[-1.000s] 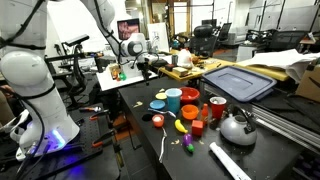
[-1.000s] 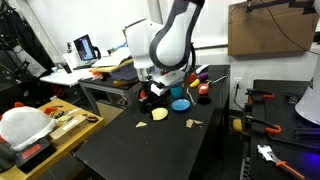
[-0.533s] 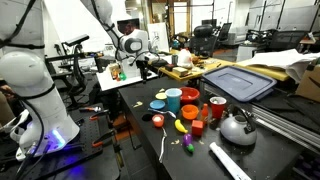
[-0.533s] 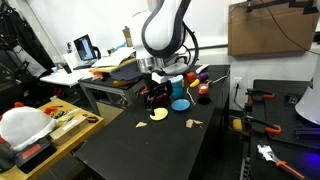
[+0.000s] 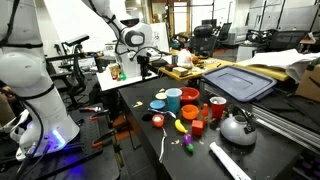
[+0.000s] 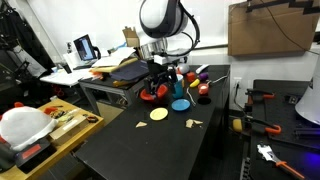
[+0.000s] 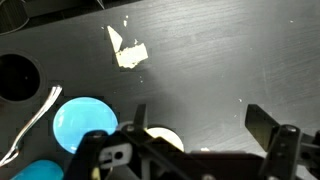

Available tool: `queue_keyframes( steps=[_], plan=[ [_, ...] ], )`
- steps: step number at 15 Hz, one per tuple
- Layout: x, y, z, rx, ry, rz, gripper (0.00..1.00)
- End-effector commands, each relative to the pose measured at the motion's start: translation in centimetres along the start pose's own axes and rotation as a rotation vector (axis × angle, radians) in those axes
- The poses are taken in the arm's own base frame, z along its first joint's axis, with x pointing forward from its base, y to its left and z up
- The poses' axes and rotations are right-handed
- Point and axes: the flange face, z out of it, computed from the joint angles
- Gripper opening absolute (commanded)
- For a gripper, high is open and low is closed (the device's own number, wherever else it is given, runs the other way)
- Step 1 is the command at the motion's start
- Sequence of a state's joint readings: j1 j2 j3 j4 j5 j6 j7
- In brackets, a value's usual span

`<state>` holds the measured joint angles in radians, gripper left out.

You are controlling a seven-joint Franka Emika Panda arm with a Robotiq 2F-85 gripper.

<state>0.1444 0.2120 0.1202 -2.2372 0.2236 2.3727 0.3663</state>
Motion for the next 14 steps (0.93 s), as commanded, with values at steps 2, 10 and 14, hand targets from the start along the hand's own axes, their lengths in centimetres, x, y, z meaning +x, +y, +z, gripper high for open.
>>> queue_keyframes(
  steps=[2, 10, 14],
  plan=[
    [-0.3, 3.5, -4.0, 0.017, -0.04, 0.016, 1.0],
    [-0.8, 7.2, -9.3, 0.014, -0.094, 0.0, 1.0],
    [-1.7, 7.5, -11.5, 0.016, -0.118, -0.051, 1.0]
  ],
)
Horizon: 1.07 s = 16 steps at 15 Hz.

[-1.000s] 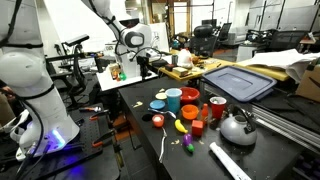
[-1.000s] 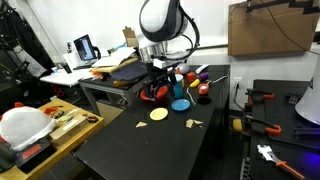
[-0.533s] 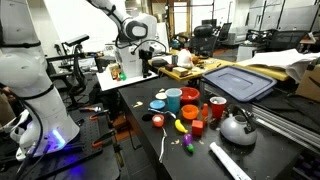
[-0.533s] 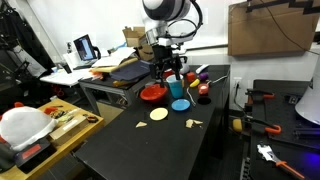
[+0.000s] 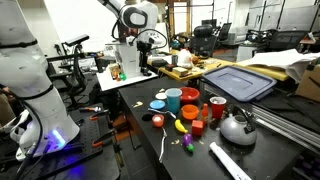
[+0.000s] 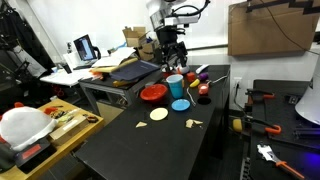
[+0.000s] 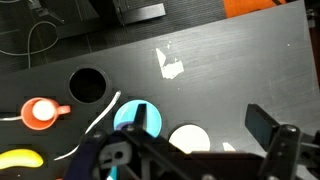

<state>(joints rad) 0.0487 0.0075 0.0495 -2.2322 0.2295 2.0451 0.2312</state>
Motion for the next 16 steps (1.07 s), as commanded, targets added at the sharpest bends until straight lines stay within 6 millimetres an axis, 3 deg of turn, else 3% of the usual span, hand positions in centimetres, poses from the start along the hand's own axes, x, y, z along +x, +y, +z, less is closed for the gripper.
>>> queue_keyframes(
  steps=[1, 16],
  plan=[
    [-1.5, 0.3, -2.3, 0.008, -0.023, -0.061, 1.0],
    [-3.3, 0.6, -8.4, -0.123, 0.137, -0.204, 1.0]
  ],
)
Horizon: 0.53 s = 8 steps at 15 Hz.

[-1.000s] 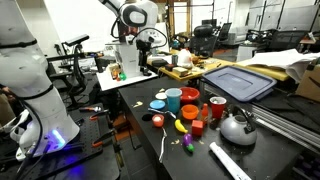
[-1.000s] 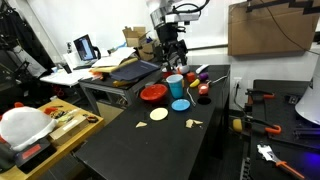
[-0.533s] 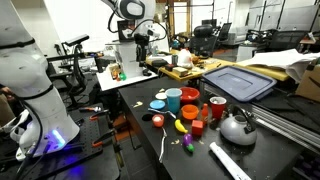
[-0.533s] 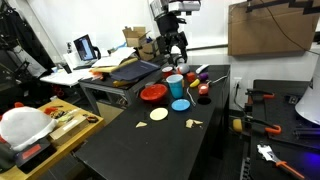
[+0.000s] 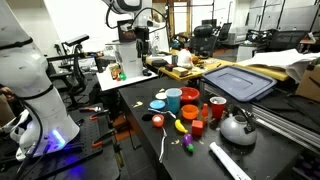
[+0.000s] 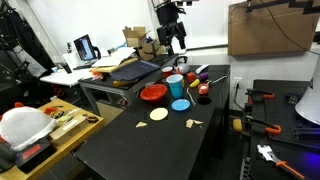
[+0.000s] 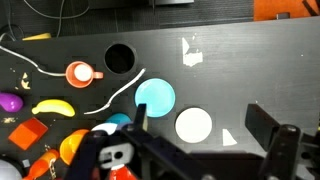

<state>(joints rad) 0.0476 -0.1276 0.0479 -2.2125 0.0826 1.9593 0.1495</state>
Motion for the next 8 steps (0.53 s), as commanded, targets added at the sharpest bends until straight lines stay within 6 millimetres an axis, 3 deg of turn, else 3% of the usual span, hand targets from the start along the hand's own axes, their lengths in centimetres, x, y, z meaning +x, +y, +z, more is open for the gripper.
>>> queue_keyframes(
  steps=[1, 8],
  plan=[
    [-0.7, 0.3, -2.3, -0.012, 0.06, -0.051, 1.0],
    [-2.0, -0.1, -5.8, -0.013, 0.155, -0.074, 1.0]
  ],
)
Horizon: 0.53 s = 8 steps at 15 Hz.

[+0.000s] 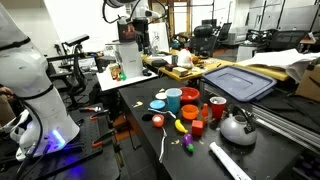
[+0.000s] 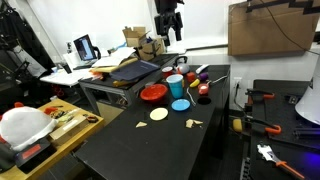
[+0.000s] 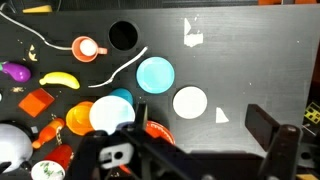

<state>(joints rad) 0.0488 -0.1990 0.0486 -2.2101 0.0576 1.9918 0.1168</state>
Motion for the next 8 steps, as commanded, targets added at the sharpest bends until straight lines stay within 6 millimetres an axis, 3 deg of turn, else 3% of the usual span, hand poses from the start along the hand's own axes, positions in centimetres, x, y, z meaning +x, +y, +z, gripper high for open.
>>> queue_keyframes(
  steps=[1, 3, 8],
  plan=[
    [-1.0, -0.2, -2.5, 0.004, 0.055, -0.026, 1.0],
    [-0.6, -0.4, -1.5, 0.018, -0.01, 0.036, 1.0],
    [-0.5, -0.1, -1.0, 0.008, 0.005, 0.018, 1.0]
  ],
)
